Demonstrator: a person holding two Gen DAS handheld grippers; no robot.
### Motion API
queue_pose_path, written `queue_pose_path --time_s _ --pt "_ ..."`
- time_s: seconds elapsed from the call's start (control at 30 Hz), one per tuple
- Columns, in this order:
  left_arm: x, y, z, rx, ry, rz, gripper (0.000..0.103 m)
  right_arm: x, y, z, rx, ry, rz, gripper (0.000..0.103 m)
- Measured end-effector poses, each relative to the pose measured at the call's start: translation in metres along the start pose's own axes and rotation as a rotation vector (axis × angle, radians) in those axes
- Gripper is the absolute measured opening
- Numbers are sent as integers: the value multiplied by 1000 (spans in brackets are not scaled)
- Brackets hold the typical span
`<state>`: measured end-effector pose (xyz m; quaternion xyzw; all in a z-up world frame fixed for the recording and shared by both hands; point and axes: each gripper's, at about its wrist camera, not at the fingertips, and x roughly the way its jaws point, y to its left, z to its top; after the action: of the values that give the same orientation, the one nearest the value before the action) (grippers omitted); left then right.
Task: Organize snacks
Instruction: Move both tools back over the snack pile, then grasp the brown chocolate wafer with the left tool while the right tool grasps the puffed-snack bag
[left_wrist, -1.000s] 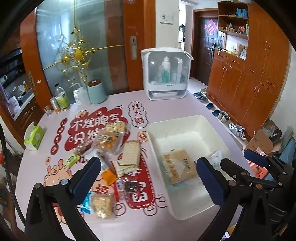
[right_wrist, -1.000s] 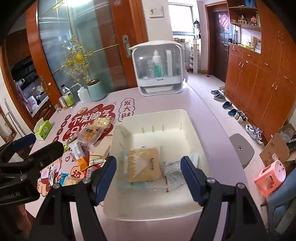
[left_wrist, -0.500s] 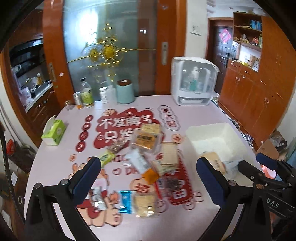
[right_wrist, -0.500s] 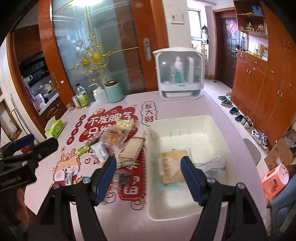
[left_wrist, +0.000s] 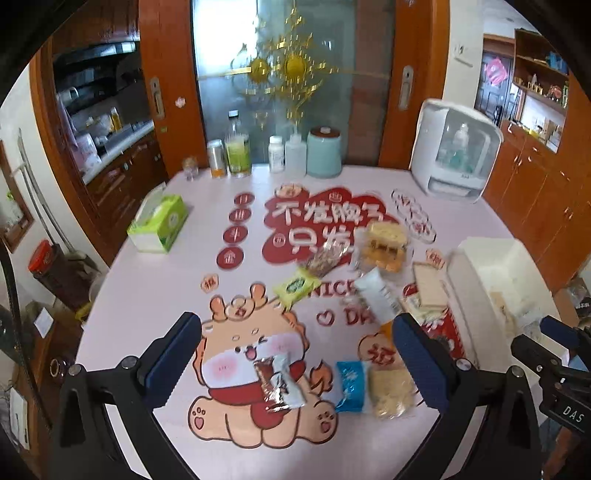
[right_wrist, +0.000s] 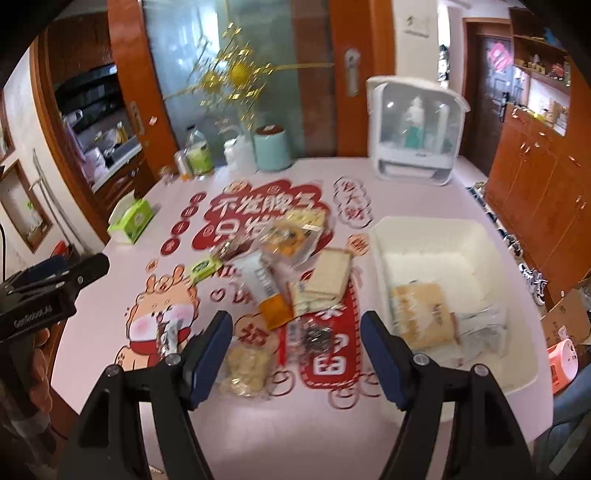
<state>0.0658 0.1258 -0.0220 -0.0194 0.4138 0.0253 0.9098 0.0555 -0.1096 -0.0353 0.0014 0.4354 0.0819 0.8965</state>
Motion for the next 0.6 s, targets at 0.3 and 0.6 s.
queue_pose_path --time_s 0.3,0.6 --pt "82 38 -35 -39 249 -75 103 71 33 -20 -20 151 -6 72" --pt "144 55 -69 -75 374 -29 101 131 37 -51 68 326 21 72"
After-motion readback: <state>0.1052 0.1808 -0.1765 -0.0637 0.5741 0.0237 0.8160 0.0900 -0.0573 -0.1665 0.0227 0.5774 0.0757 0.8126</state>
